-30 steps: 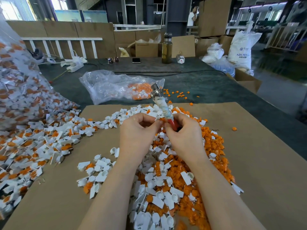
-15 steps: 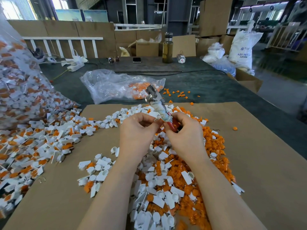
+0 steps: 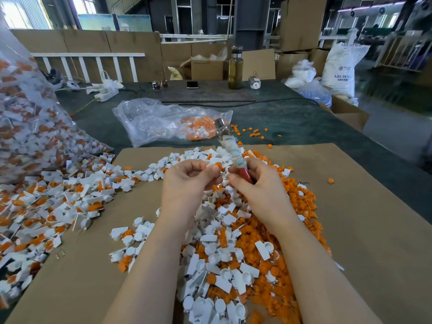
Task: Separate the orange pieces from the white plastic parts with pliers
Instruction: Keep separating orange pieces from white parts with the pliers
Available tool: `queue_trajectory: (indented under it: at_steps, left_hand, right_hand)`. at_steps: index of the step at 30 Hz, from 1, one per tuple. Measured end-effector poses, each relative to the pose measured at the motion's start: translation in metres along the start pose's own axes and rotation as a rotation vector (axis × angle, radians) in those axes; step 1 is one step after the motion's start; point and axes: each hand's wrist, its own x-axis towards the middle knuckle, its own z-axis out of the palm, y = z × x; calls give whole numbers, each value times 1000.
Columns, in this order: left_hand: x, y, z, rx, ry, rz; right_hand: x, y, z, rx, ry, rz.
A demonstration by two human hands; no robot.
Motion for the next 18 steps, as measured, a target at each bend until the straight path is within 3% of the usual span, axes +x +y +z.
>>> queue_trajectory:
  at_steps: [13, 18]
  left_hand:
    - [2, 1, -5, -107, 6, 53]
    - [1, 2, -3, 102, 46, 85]
  right_hand:
    - [-2, 0, -4, -12, -203, 116]
    - [-3, 1, 1, -35, -90, 48]
